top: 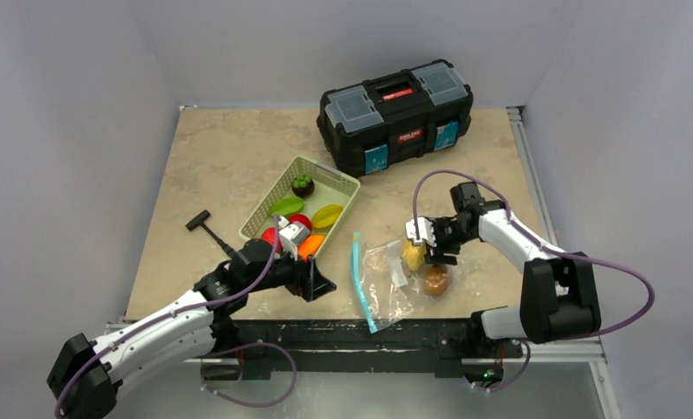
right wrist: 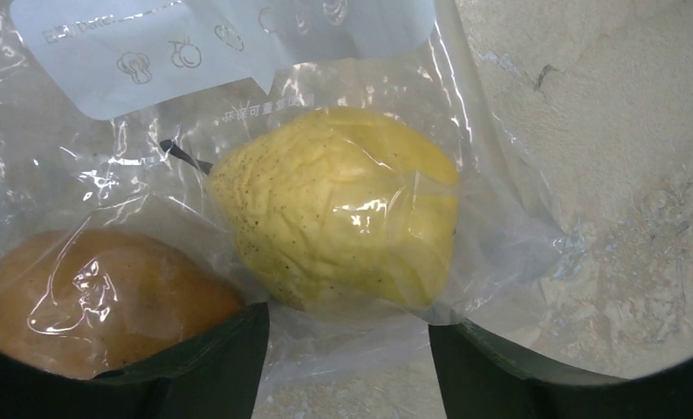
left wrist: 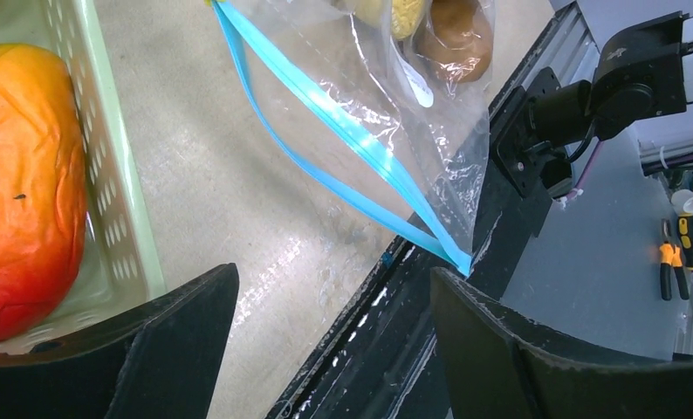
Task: Open the zip-top bag and remove the fake food
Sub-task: Pick up the fake fruit from the zipper food storage bag.
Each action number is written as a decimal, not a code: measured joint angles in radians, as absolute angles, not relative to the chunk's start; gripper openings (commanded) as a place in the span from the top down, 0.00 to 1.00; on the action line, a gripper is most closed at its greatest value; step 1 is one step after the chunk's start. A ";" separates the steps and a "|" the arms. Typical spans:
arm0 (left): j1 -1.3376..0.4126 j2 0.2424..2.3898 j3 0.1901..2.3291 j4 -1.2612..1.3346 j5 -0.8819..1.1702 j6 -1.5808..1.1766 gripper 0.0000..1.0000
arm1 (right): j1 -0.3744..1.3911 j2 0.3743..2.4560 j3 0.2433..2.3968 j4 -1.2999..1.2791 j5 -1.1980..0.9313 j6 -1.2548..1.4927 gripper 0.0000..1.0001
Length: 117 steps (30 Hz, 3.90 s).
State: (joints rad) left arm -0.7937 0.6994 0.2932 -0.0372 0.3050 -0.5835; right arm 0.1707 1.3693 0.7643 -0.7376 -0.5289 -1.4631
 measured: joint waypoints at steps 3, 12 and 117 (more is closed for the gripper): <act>-0.794 0.711 0.293 -0.019 0.311 -0.583 0.23 | 0.180 1.376 0.764 -0.738 -0.521 -1.456 0.53; -0.803 0.776 0.293 0.017 0.321 -0.583 0.24 | 0.229 1.465 0.797 -0.734 -0.543 -1.394 0.98; -1.023 0.842 0.234 0.112 0.084 -0.400 0.32 | 0.413 1.422 0.804 -0.778 -0.519 -1.517 0.50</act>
